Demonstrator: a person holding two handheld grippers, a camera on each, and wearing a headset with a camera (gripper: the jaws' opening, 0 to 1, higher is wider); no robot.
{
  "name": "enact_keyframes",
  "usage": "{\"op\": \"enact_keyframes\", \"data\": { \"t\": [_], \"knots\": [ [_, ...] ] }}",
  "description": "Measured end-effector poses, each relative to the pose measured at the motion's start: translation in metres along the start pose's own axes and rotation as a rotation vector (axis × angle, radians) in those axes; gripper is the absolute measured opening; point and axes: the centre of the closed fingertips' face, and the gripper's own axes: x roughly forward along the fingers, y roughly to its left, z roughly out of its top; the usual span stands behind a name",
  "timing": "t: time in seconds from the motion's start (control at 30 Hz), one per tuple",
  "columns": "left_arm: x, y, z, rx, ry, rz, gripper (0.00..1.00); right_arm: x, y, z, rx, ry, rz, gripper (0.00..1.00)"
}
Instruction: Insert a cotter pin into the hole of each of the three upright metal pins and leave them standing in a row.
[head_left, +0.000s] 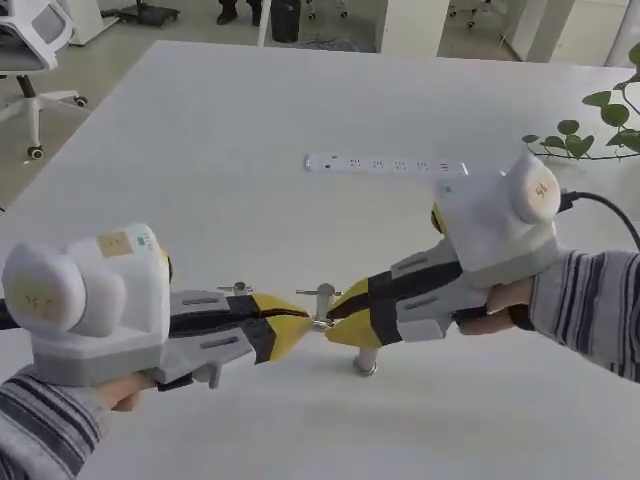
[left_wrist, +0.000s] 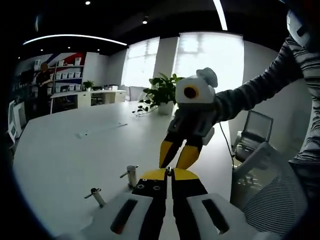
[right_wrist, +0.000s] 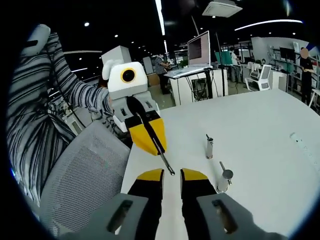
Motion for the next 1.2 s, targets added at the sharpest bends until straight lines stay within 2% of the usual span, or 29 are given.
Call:
{"op": "enact_keyframes", "data": {
  "t": [0.1,0.17,0.23,0.53,0.7,0.87,1.07,1.2],
  "knots": [
    [0.000,-0.004,0.003,-0.011,-0.013,-0.019,0.00,0.001,0.005,0.001,0.011,-0.007,0.021,0.07],
    [0.000,-0.007,0.007,-0.031,-0.037,-0.036,0.00,0.001,0.006,0.001,0.011,-0.008,0.026,0.06],
    [0.000,-0.008,0.007,-0.034,-0.038,-0.044,0.00,0.001,0.009,0.002,0.021,-0.017,0.040,0.04],
    [0.001,-0.012,-0.002,-0.082,-0.026,-0.067,0.00,-0.001,0.016,-0.002,0.002,0.004,0.054,0.01],
    [0.002,-0.015,-0.005,-0.100,-0.017,-0.079,0.00,-0.001,0.021,-0.006,-0.057,0.038,0.063,0.00],
    [0.004,-0.017,-0.008,-0.081,-0.004,-0.077,0.01,-0.001,0.022,-0.011,-0.135,0.080,0.070,0.00],
    [0.006,-0.014,-0.010,-0.053,0.012,-0.051,0.03,-0.002,0.020,-0.018,-0.217,0.131,0.042,0.00],
    [0.007,-0.011,-0.010,-0.031,0.007,-0.028,0.13,-0.007,0.012,-0.024,-0.252,0.169,0.007,0.00]
  ]
}}
